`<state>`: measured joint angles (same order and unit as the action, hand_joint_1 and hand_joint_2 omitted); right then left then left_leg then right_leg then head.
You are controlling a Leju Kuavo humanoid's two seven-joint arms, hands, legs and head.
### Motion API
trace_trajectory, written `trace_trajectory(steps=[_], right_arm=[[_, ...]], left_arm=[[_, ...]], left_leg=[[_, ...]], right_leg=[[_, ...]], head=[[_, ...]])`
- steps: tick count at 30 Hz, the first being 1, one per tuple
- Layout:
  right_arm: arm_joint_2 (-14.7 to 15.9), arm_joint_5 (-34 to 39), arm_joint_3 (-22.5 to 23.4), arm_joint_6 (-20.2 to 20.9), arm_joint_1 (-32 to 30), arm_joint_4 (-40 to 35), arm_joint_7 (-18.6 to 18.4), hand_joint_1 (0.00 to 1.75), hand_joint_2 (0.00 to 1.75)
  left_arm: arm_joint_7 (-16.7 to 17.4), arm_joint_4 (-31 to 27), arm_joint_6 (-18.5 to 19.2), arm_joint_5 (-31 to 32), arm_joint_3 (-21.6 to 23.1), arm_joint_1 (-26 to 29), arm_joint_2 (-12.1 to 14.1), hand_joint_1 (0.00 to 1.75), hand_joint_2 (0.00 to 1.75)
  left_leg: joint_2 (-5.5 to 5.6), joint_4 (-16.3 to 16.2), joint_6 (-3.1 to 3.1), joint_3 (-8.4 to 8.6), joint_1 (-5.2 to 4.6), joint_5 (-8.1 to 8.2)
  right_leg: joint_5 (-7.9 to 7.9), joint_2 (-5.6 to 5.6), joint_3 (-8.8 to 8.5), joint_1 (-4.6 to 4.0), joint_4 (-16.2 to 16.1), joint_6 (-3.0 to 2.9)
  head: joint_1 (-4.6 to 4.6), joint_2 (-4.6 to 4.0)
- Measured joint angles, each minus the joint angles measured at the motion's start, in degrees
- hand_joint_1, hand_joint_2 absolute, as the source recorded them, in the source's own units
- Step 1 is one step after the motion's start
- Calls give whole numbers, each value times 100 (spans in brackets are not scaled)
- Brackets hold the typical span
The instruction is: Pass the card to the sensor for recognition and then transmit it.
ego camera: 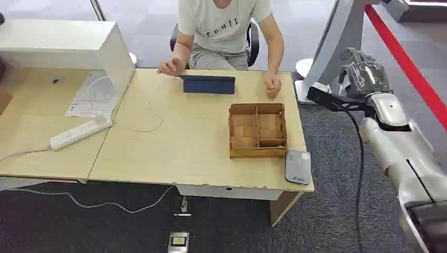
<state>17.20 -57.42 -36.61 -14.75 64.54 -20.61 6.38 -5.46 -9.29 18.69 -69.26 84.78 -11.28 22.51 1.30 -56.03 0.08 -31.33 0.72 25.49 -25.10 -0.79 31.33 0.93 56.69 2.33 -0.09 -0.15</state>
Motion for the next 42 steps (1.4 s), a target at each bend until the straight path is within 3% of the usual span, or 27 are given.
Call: trace_trajectory(steps=[14,28,42], right_arm=[[94,262,70,-63,-298,-177,266,175,175],[127,599,133,-186,-1329,-673,892,175,175],[-291,701,31,-170,-1857,-715,1036,175,175]], left_arm=[[59,0,-20,-22,0,-2,2,0,0],[131,-2,-267,-330,-46,1,-4,0,0],[485,-2,-452,-525,-177,5,-59,0,0]], left_leg=[[0,0,0,1,0,0],[0,0,0,-1,0,1],[0,0,0,-3,1,1]], right_leg=[[0,0,0,0,0,0],[0,0,-2,0,-1,0],[-1,0,0,-1,0,0]], head=[[0,0],[0,0],[-2,0]])
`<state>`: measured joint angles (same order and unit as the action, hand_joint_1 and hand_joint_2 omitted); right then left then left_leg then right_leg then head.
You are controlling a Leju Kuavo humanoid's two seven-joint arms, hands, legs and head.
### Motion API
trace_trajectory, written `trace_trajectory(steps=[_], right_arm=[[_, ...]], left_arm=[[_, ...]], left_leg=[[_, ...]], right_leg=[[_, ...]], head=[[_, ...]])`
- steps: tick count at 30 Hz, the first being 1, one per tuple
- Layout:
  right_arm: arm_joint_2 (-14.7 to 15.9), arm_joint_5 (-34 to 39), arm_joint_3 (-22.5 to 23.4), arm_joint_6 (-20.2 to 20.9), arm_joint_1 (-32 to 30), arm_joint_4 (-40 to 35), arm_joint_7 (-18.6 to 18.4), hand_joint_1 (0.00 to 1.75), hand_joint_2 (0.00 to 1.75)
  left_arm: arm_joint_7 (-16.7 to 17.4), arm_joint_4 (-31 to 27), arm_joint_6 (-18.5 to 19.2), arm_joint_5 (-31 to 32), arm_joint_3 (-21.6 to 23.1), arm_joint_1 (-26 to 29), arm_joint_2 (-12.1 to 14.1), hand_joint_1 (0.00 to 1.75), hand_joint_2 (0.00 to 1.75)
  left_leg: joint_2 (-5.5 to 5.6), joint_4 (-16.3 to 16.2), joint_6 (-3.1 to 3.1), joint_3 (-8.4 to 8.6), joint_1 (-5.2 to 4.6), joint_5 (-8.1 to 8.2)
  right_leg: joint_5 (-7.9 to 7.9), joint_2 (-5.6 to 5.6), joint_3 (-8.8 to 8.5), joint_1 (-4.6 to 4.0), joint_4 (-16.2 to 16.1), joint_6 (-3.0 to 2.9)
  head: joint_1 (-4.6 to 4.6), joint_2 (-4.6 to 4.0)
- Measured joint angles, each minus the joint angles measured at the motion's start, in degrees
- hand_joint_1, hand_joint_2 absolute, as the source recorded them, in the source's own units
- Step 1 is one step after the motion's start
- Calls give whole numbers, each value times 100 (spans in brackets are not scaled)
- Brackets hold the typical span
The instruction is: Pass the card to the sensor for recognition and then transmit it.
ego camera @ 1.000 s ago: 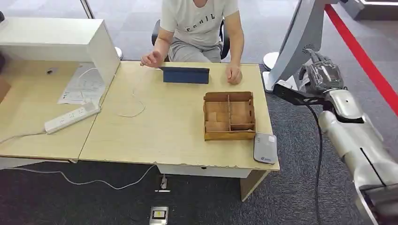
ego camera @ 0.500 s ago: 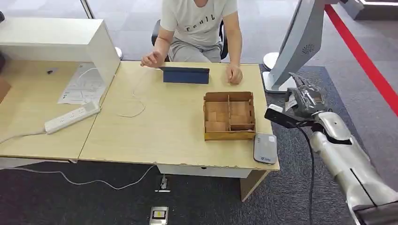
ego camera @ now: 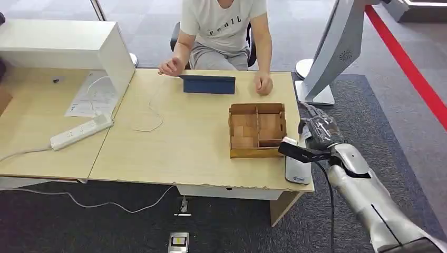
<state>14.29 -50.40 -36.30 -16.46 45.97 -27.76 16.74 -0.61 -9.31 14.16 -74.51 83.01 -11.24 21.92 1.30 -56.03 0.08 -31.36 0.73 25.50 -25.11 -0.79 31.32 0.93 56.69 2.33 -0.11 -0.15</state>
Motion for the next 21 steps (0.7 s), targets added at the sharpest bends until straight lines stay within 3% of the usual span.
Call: trace_trajectory(steps=[21], right_arm=[[-144,164,-72,190,-46,39,-149,175,175]], left_arm=[[109,0,-192,-96,-31,4,-74,0,0]], left_leg=[[-1,0,0,1,0,0]], right_leg=[[0,0,0,0,0,0]], head=[[2,0]])
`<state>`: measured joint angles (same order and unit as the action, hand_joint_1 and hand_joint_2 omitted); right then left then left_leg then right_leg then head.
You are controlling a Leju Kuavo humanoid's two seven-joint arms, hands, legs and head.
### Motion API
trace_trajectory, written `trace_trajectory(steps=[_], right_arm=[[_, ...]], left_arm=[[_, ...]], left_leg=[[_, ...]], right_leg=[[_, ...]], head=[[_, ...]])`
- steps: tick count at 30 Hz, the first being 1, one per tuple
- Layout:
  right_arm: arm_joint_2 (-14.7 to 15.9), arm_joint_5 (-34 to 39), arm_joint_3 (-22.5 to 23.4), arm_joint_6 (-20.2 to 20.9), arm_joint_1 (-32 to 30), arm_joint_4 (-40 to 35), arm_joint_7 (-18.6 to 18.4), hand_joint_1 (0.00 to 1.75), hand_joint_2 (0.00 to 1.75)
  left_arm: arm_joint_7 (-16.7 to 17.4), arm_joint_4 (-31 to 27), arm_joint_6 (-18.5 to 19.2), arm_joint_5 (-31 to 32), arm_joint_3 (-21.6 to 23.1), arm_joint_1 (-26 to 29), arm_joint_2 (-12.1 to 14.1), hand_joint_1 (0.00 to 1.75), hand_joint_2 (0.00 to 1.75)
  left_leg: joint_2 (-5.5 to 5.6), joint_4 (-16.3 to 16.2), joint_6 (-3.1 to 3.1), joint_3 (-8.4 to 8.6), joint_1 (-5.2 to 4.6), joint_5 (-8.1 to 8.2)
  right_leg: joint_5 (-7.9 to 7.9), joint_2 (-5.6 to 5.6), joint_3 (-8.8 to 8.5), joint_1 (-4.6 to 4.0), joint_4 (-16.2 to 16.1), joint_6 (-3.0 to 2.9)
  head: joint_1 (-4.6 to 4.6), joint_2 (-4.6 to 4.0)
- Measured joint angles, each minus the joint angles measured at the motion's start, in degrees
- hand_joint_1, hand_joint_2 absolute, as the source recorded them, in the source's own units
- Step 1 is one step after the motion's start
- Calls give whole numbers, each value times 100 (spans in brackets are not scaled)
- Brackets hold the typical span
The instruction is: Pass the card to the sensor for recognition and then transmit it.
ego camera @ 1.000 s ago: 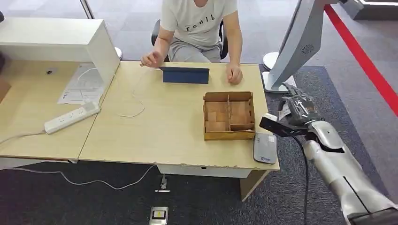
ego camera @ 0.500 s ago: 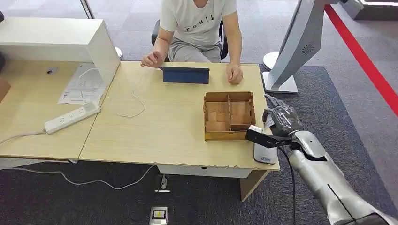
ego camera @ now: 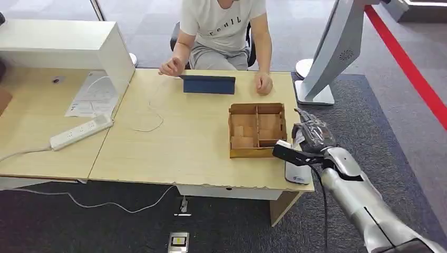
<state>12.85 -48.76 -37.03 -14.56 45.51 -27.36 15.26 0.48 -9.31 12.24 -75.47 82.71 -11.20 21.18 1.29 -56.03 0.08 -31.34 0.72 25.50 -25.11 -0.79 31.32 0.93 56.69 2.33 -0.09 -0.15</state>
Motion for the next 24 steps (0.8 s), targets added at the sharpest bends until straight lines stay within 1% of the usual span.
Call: trace_trajectory(steps=[7,16,24], right_arm=[[9,39,0,7,-10,83,-15,175,175],[11,335,9,-116,-358,157,136,175,175],[159,811,59,-192,-821,-9,188,175,175]], left_arm=[[74,0,2,-4,-9,4,-15,0,0],[162,0,-230,-76,-114,10,-66,0,0],[-22,0,-140,16,-123,12,-72,0,0]], left_leg=[[0,0,0,0,0,0],[0,0,0,1,0,0],[-1,0,1,1,0,1]], right_leg=[[0,0,1,0,0,0],[0,0,2,0,0,0],[0,0,1,0,-1,0]], head=[[-2,0],[-2,0],[0,0]])
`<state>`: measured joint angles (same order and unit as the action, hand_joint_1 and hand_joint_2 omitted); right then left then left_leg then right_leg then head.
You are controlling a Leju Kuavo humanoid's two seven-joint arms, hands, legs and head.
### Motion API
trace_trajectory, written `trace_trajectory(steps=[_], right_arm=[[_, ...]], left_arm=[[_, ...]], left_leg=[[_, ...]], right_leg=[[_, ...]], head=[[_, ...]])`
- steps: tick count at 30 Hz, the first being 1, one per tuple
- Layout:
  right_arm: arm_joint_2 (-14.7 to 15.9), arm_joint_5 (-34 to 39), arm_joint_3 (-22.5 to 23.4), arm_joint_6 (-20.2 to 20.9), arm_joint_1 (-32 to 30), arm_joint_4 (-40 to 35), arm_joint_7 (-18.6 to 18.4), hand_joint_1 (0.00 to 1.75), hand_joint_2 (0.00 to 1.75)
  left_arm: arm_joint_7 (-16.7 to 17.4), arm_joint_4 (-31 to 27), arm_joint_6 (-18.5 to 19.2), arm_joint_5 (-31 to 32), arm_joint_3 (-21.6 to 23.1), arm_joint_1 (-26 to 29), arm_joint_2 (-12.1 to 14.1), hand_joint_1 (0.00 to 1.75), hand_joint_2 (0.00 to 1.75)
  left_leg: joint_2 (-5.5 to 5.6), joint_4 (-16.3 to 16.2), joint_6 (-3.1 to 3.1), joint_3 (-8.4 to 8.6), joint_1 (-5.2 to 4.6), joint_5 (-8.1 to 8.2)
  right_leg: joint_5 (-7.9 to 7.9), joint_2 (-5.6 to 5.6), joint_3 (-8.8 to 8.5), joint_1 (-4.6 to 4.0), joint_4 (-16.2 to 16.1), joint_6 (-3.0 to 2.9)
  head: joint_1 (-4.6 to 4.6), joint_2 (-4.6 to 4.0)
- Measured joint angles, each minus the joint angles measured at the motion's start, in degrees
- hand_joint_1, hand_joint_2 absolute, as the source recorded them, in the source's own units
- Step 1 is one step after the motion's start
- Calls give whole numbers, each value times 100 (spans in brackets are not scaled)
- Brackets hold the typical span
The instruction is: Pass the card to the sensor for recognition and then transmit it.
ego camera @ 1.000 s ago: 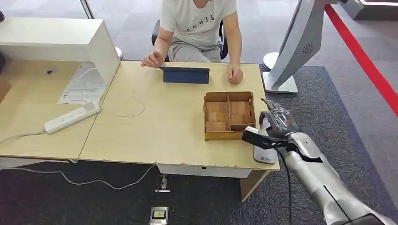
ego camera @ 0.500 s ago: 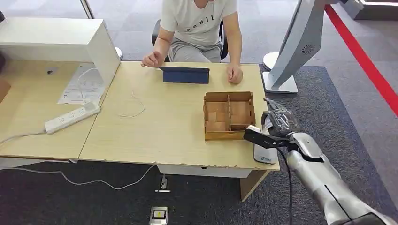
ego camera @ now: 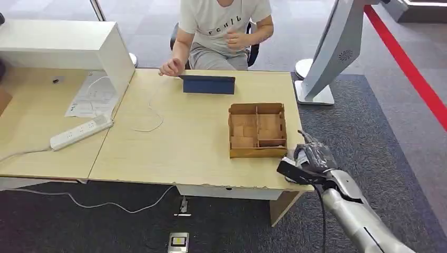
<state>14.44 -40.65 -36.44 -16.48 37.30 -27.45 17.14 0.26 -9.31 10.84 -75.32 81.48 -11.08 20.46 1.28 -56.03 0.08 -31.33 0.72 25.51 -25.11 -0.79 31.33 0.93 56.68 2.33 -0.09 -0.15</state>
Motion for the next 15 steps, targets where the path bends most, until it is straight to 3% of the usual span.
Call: trace_trajectory(steps=[15], right_arm=[[158,225,96,-61,-289,-201,-4,175,175]], left_arm=[[17,0,-133,-26,-4,4,-26,0,0]], left_leg=[[-4,0,1,4,0,0]], right_leg=[[1,-1,-3,0,-1,0]], head=[[0,0]])
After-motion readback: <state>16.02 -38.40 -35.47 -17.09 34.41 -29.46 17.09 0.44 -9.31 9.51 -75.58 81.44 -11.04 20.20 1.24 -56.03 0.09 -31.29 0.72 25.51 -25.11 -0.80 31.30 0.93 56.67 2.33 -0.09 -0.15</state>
